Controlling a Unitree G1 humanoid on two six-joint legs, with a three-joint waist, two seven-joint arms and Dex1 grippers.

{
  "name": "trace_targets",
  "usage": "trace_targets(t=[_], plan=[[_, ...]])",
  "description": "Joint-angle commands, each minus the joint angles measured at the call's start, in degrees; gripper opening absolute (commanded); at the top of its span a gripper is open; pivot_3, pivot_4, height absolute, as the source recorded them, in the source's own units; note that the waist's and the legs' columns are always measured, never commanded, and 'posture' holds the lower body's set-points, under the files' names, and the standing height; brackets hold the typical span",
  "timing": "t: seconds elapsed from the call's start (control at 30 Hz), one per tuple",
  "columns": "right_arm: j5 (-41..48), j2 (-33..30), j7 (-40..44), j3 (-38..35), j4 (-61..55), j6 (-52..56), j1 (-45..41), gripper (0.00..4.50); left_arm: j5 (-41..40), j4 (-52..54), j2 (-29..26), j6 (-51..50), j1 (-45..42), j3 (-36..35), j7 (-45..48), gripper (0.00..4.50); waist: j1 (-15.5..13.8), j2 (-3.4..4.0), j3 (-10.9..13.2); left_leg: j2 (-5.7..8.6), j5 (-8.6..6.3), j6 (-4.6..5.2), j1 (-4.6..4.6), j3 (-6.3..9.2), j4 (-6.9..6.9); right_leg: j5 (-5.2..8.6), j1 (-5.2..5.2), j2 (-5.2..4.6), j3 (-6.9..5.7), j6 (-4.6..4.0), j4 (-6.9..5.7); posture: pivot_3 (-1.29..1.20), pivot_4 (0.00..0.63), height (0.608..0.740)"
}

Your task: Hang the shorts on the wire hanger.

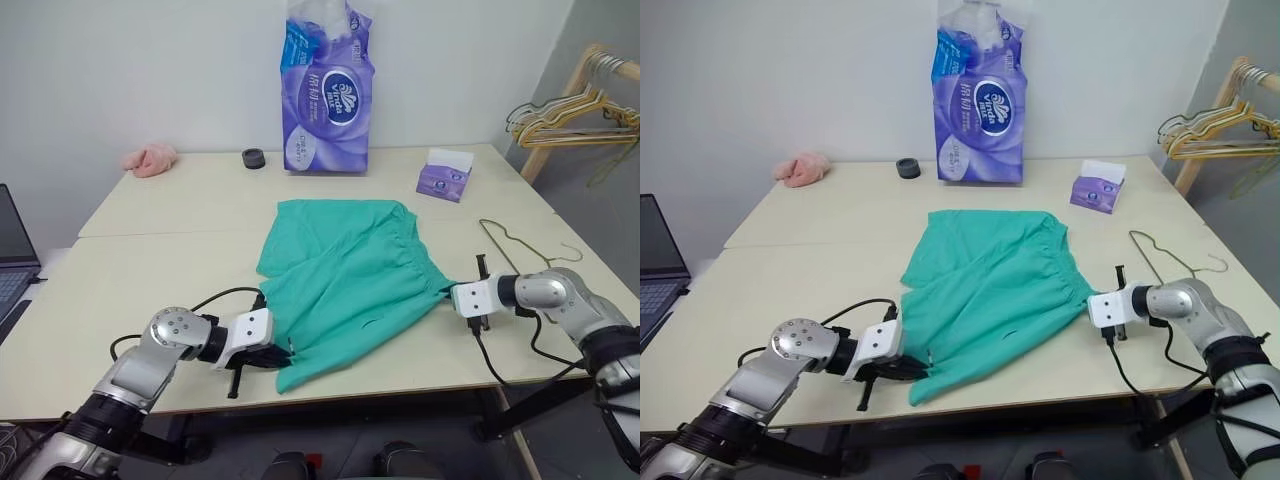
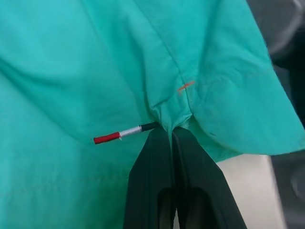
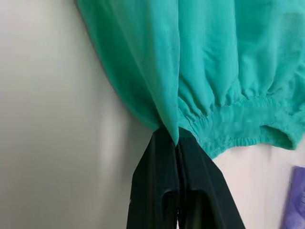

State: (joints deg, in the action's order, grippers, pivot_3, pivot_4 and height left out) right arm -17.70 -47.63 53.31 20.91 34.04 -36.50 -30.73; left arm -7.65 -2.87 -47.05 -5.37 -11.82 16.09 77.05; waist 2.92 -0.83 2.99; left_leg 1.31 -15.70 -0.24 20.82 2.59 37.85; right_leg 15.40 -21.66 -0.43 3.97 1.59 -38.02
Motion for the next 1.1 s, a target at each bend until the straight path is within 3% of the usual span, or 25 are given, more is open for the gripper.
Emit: trace_targets(t=[0.03,0.2,0.4,0.57,0.7,0.77,0.8,1.1], plan=[[7.38,-4.79,7.73,-3.18,-13.11,7.53,5.09,0.01,-0.38,1.04,-2.44,1.83,0.01,0.64,4.60,0.00,-0.17,0.08,0.05,0.00,0.00,0.00,0.00,0.02,0.01,0.00,0.00,-0.01,-0.01,0.00,0.00,-0.03,0.030,0.740],[15.66,-13.10,14.89,-7.46,-33.40,22.00,17.00,0.01,-1.56,3.24,-4.20,1.12,0.72,1.42,9.49,0.00,-0.41,0.27,0.22,0.00,0.00,0.01,0.00,0.00,0.04,0.12,0.02,-0.03,-0.02,0.05,-0.01,-0.06,0.037,0.740],[20.94,-19.94,17.97,-12.77,-48.20,34.41,28.32,0.01,-3.62,8.90,-5.46,-1.99,3.36,2.73,13.04,0.00,-0.48,0.31,0.49,-0.02,-0.01,0.01,-0.01,-0.02,0.03,0.28,0.00,-0.02,-0.04,0.23,-0.02,-0.08,0.039,0.740],[23.83,-22.14,18.72,-15.81,-56.28,39.52,35.23,0.01,-4.07,10.56,-5.79,-2.56,4.80,2.89,13.54,0.00,-0.35,0.25,0.73,-0.03,-0.02,0.01,-0.01,-0.01,0.03,0.32,-0.01,0.01,-0.06,0.26,-0.03,-0.09,0.041,0.740],[22.90,-20.40,18.10,-13.80,-57.75,40.89,33.75,0.01,-4.38,12.37,-4.68,-4.17,6.04,3.09,11.61,0.00,0.05,-0.04,1.10,-0.04,-0.03,-0.01,-0.01,-0.02,0.03,0.32,0.00,0.00,-0.06,0.27,0.00,-0.09,0.041,0.740],[22.06,-21.24,19.10,-13.51,-57.80,40.57,33.89,0.40,-5.47,13.55,-3.68,-6.74,6.49,2.58,9.81,0.00,0.07,-0.03,1.13,-0.04,-0.03,-0.02,0.00,-0.02,0.03,0.31,-0.01,0.00,-0.06,0.28,0.01,-0.09,0.040,0.740],[22.06,-21.53,19.61,-13.53,-57.79,40.41,33.99,0.60,-5.63,14.02,-3.46,-7.17,6.66,2.41,9.22,0.23,0.08,-0.07,1.18,-0.04,-0.04,-0.03,0.00,-0.02,0.04,0.31,-0.01,-0.02,-0.06,0.31,0.01,-0.08,0.041,0.740],[30.47,-24.06,23.91,-19.79,-60.93,46.65,33.92,3.68,-10.96,18.62,-3.05,-13.47,7.34,-1.19,5.82,2.81,0.02,-0.12,1.25,-0.04,-0.04,-0.03,0.00,0.00,0.06,0.30,0.00,-0.02,-0.08,0.32,0.00,-0.08,0.038,0.740]])
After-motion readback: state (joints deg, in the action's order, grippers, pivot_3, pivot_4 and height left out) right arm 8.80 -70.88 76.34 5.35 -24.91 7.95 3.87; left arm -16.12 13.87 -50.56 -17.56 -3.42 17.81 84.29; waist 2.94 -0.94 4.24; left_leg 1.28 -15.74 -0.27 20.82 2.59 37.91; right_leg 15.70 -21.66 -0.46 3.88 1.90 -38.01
